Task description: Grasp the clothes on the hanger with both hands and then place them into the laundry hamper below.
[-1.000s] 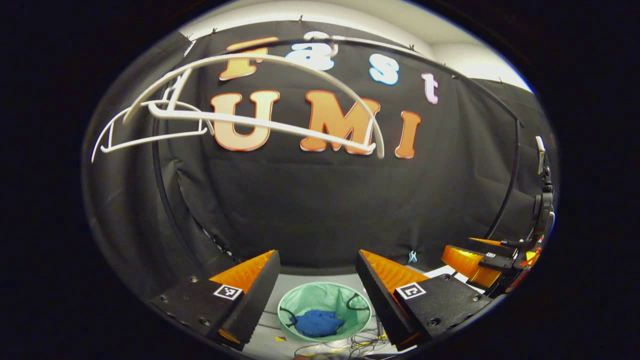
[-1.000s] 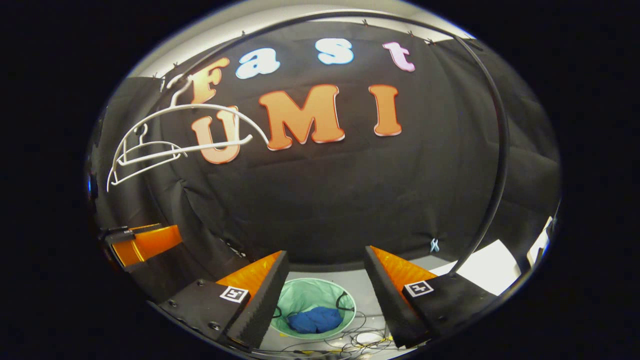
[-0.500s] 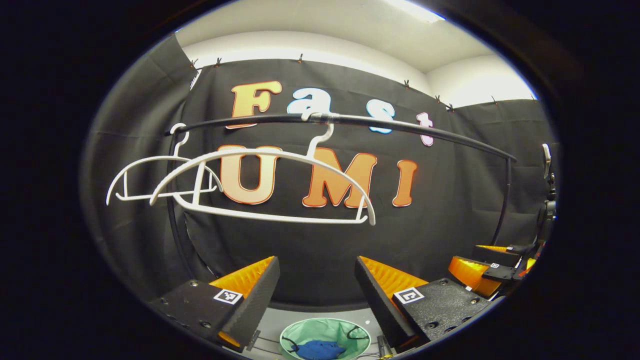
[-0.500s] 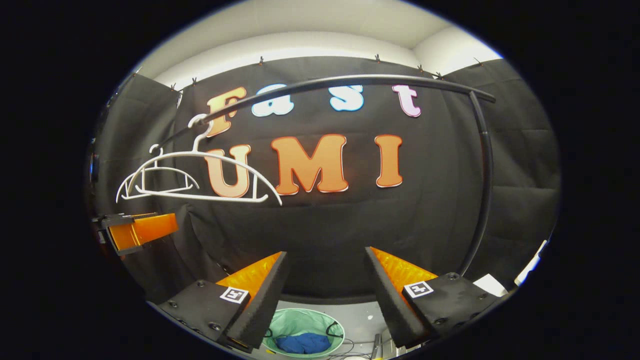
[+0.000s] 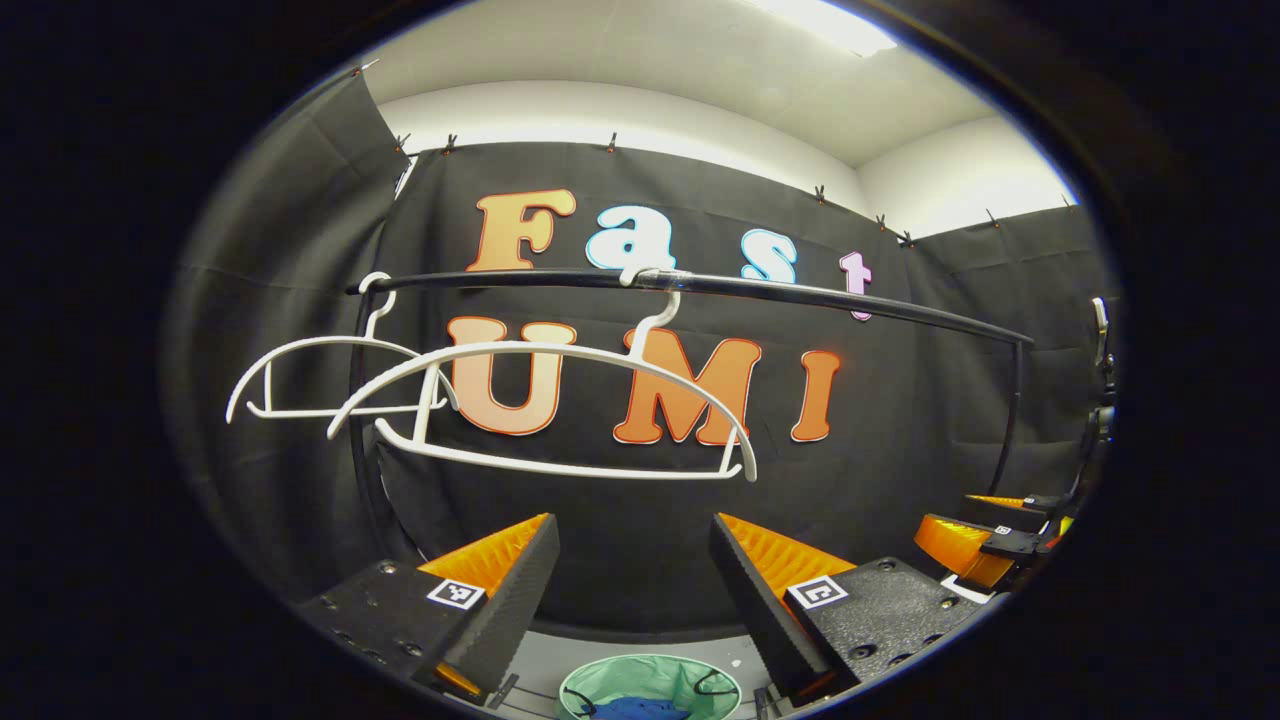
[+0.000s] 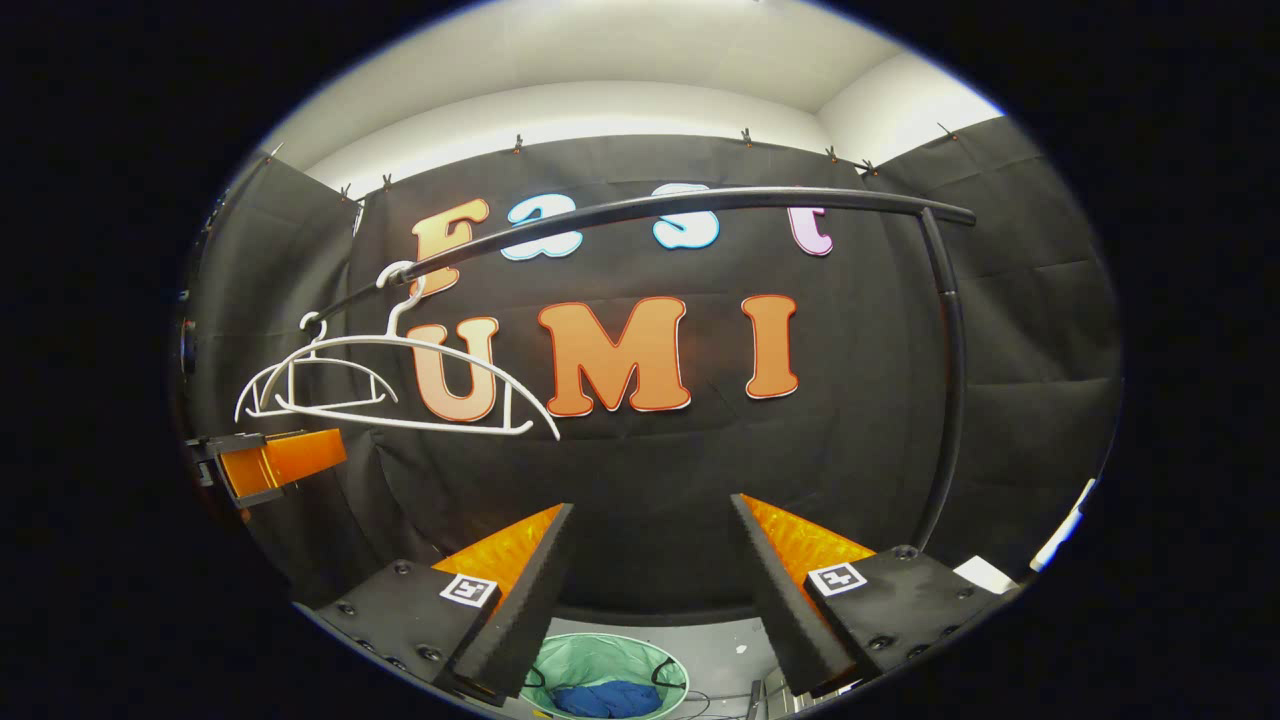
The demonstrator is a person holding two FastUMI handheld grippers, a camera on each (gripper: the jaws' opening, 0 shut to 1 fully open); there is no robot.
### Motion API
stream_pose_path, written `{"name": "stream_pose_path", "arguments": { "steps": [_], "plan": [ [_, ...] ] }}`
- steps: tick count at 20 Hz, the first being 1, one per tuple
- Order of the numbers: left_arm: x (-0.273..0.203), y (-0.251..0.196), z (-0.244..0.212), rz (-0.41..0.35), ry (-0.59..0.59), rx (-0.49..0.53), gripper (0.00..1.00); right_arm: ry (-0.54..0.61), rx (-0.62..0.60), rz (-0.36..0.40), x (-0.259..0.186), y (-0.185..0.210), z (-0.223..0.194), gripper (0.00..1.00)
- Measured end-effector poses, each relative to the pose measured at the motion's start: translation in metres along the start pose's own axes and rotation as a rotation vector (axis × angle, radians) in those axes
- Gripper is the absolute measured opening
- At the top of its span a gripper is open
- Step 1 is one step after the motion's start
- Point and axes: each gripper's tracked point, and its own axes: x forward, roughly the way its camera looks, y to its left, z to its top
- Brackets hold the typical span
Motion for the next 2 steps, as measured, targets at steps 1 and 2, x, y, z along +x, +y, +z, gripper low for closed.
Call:
{"name": "stream_pose_path", "arguments": {
  "steps": [1,2],
  "plan": [
    [0.0,-0.0002,-0.001,-0.002,0.004,-0.001,0.92,0.0,0.0,0.0,0.0,0.0001,-0.0006,0.88],
    [-0.0003,-0.0001,-0.0012,-0.003,0.005,-0.001,0.92,0.0,0.001,0.0,0.0005,0.0001,-0.0008,0.88]
  ]
}}
